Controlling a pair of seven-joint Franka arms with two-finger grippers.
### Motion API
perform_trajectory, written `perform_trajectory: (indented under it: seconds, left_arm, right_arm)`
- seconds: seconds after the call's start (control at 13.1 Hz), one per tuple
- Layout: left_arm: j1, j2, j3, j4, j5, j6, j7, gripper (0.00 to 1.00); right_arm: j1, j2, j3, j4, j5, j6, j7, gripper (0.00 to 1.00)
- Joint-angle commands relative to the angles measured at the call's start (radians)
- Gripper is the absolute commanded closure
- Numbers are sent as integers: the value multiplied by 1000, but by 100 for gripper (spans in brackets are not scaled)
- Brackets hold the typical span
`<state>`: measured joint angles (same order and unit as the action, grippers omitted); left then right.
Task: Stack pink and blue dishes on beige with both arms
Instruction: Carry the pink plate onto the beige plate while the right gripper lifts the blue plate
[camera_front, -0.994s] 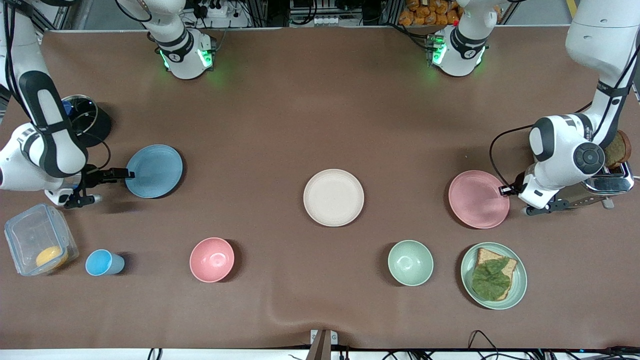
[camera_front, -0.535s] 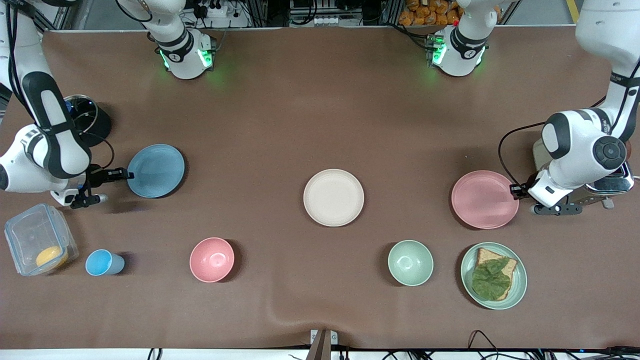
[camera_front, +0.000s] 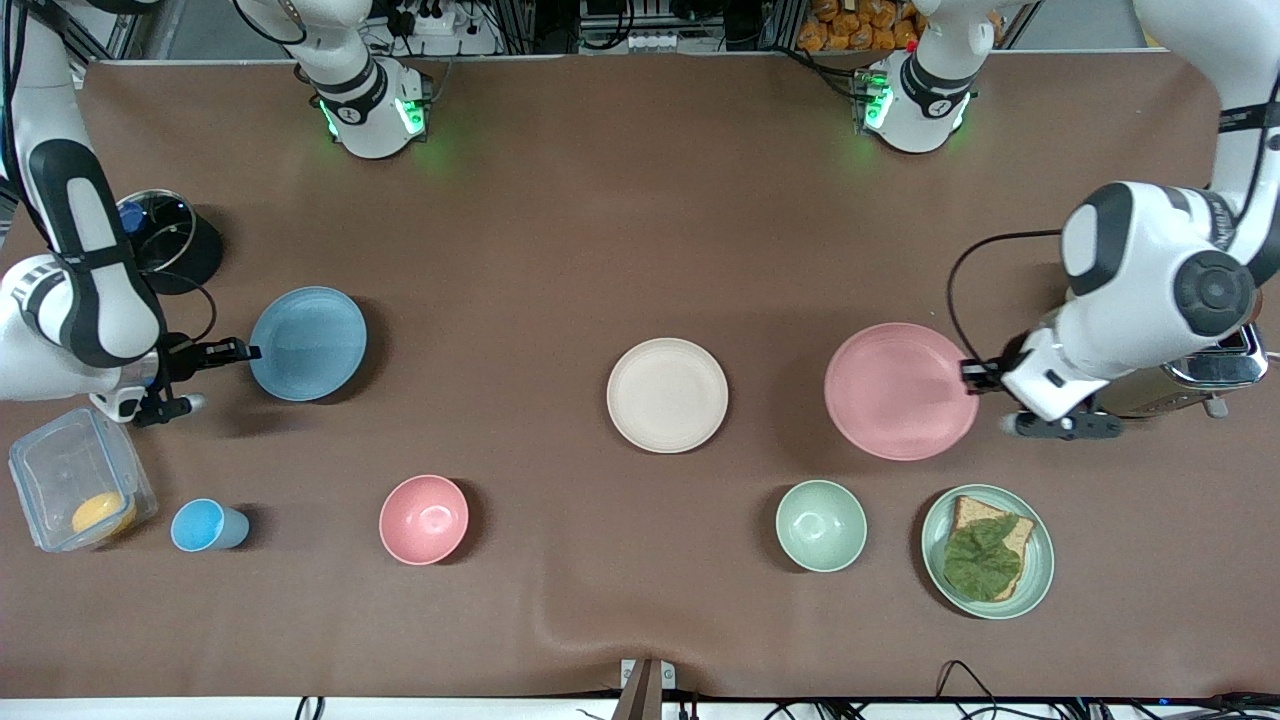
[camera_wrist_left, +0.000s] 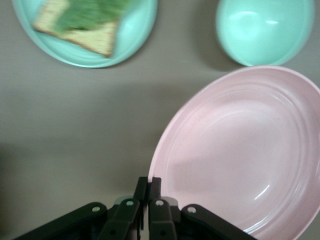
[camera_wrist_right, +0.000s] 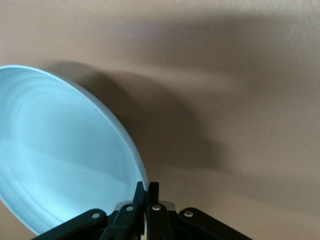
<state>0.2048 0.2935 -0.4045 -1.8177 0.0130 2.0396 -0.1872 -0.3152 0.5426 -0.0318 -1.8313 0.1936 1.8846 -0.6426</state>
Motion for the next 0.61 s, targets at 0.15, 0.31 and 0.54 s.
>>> perform_trajectory:
  seconds: [0.15, 0.31, 0.54]
  left_arm:
    - [-131, 96, -80, 70, -14, 5, -300, 100]
    - [-203, 145, -80, 74, -18, 65, -445, 100]
    - [-281, 206, -80, 69, -15, 157, -580, 100]
  right_arm:
    - [27, 7, -7, 144, 7, -159, 38, 100]
    - [53, 5, -7, 182, 7, -208, 81, 100]
    - [85, 4, -7, 247, 6, -278, 139, 100]
